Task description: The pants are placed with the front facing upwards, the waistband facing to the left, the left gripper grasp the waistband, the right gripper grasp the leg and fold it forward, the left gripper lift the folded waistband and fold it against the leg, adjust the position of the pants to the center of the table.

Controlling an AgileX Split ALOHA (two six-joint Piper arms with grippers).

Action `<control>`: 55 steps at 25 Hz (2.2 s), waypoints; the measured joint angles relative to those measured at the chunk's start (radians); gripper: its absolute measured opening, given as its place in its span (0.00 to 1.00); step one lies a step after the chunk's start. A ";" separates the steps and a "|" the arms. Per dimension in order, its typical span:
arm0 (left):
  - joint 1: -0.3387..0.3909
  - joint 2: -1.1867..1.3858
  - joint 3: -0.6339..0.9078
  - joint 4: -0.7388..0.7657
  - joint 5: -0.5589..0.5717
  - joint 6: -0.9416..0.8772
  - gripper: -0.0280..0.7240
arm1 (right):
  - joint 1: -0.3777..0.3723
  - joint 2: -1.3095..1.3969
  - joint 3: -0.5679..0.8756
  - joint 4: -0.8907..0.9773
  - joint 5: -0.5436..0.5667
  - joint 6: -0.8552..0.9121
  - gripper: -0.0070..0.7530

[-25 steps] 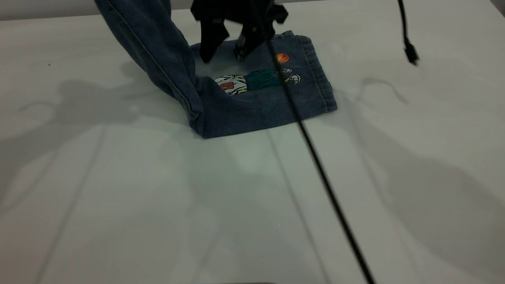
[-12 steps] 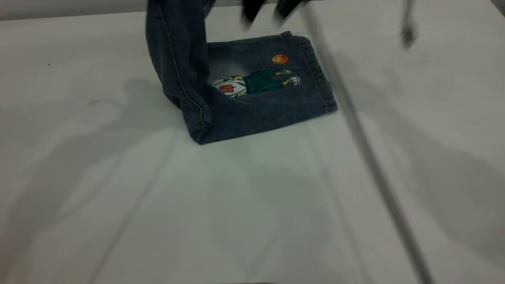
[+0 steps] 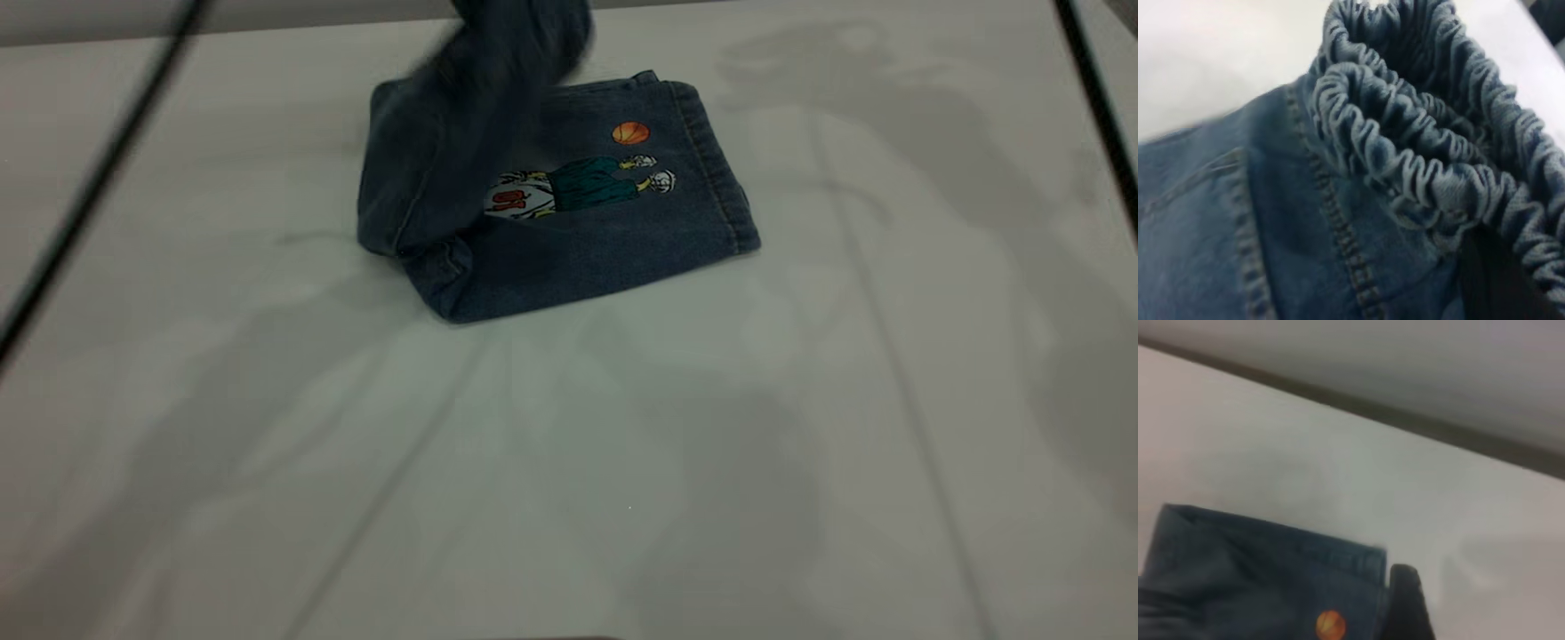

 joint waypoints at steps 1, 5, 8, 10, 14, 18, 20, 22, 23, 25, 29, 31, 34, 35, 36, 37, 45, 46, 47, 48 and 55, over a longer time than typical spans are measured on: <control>-0.011 0.027 -0.014 -0.013 -0.004 0.000 0.17 | 0.000 -0.006 -0.002 0.007 0.001 0.000 0.62; -0.045 0.152 -0.105 -0.071 -0.007 0.001 0.17 | 0.000 -0.011 -0.007 0.045 0.006 -0.001 0.62; -0.062 0.230 -0.167 -0.083 -0.001 0.001 0.18 | 0.000 -0.011 -0.007 0.047 0.006 -0.002 0.62; -0.067 0.266 -0.188 -0.084 0.005 0.006 0.19 | 0.000 -0.011 -0.007 0.047 0.006 -0.004 0.62; -0.072 0.286 -0.197 -0.082 0.012 0.099 0.37 | 0.000 -0.014 -0.006 0.047 0.006 -0.018 0.62; -0.072 0.263 -0.198 -0.083 0.013 0.196 0.69 | 0.001 -0.037 0.000 0.046 0.009 -0.019 0.62; -0.072 0.244 -0.198 -0.083 -0.001 0.220 0.82 | 0.001 -0.057 0.001 0.046 0.011 -0.019 0.62; -0.072 0.209 -0.198 -0.079 -0.027 0.231 0.90 | 0.001 -0.087 0.008 0.046 0.013 -0.021 0.62; -0.072 0.194 -0.198 -0.069 -0.049 0.234 0.91 | 0.001 -0.104 0.021 0.046 0.013 -0.021 0.62; -0.072 0.151 -0.198 -0.036 -0.088 0.234 0.91 | 0.001 -0.147 0.065 0.051 0.013 -0.021 0.61; -0.072 0.054 -0.198 0.022 -0.159 0.235 0.85 | 0.001 -0.193 0.169 0.067 0.009 -0.022 0.61; -0.070 0.002 -0.198 0.034 -0.201 0.242 0.82 | 0.001 -0.195 0.232 0.100 0.008 -0.022 0.61; -0.049 -0.077 -0.198 0.035 -0.257 0.266 0.81 | 0.003 -0.195 0.350 0.147 0.004 -0.045 0.61; -0.035 -0.103 -0.198 0.035 -0.271 0.271 0.81 | 0.007 -0.195 0.393 0.157 0.001 -0.057 0.61; -0.018 -0.129 -0.198 0.035 -0.279 0.273 0.81 | 0.012 -0.195 0.436 0.166 -0.002 -0.064 0.61; -0.001 -0.149 -0.198 0.034 -0.284 0.274 0.81 | 0.023 -0.195 0.480 0.174 -0.010 -0.068 0.61; 0.057 -0.241 -0.198 0.034 -0.287 0.279 0.81 | 0.264 -0.145 0.703 0.011 -0.191 -0.056 0.59; 0.057 -0.241 -0.198 0.034 -0.281 0.279 0.81 | 0.302 -0.126 0.707 -0.046 -0.203 -0.016 0.59; 0.057 -0.241 -0.197 0.034 -0.275 0.279 0.81 | 0.331 -0.106 0.710 -0.119 -0.211 0.029 0.59; 0.057 -0.241 -0.197 0.033 -0.264 0.279 0.81 | 0.363 -0.089 0.711 -0.191 -0.219 0.077 0.59; 0.057 -0.241 -0.197 0.033 -0.201 0.274 0.81 | 0.455 0.038 0.713 -0.432 -0.290 0.288 0.59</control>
